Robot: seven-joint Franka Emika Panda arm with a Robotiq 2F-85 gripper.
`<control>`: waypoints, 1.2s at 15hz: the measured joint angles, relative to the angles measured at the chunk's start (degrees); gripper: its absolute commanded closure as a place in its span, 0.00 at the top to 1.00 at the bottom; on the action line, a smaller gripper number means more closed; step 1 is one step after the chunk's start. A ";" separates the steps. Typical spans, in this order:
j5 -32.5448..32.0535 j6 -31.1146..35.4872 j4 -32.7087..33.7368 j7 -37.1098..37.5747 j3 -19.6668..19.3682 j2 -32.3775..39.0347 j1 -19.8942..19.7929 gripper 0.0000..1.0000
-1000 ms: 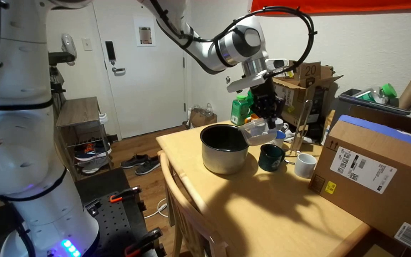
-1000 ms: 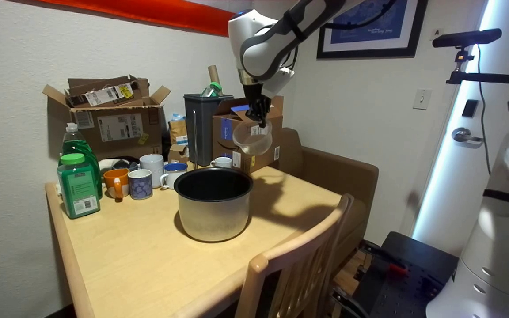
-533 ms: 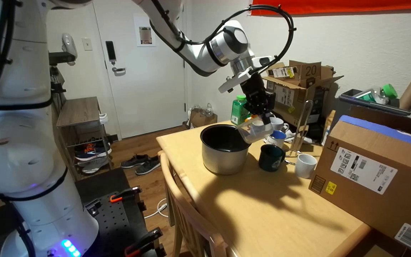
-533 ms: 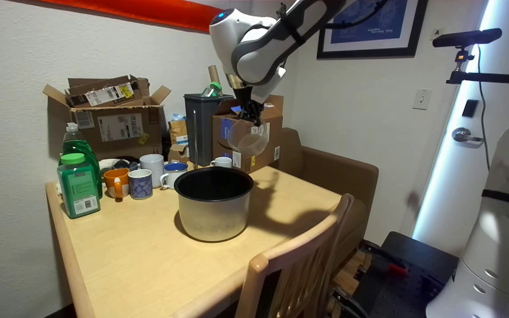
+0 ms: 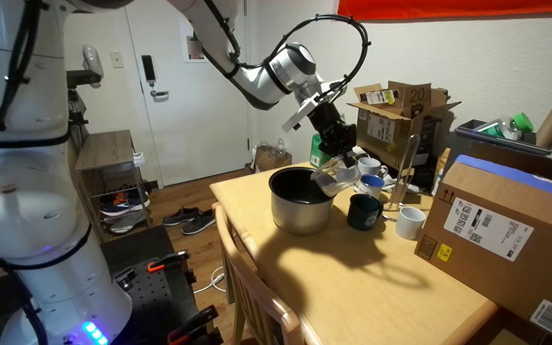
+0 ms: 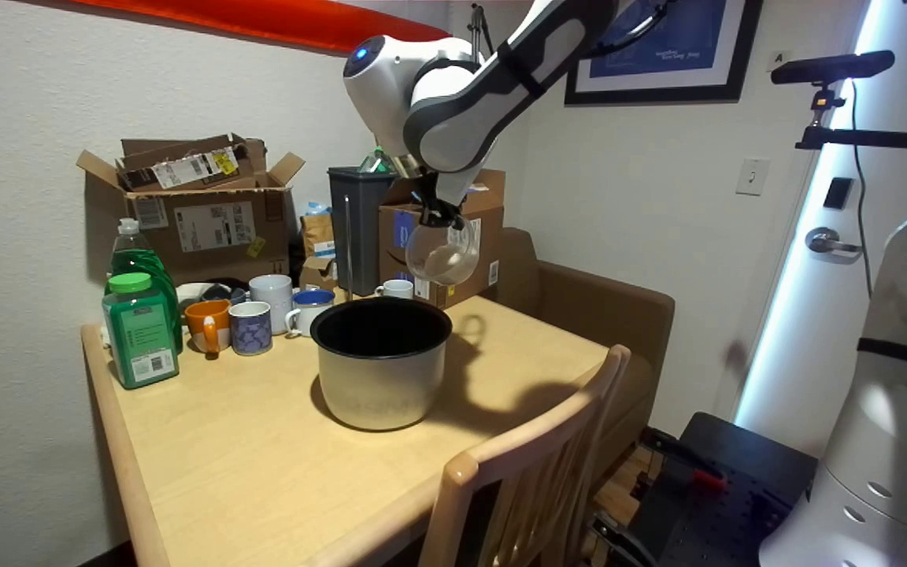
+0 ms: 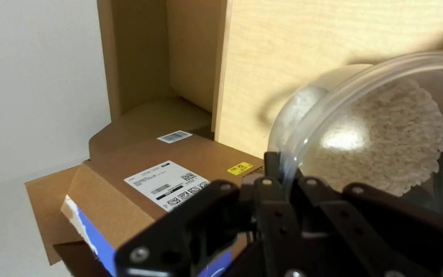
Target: Pick up the bowl and pour its contents into the pot
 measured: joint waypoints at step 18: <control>-17.36 -14.30 -0.09 12.49 5.95 2.51 3.82 0.03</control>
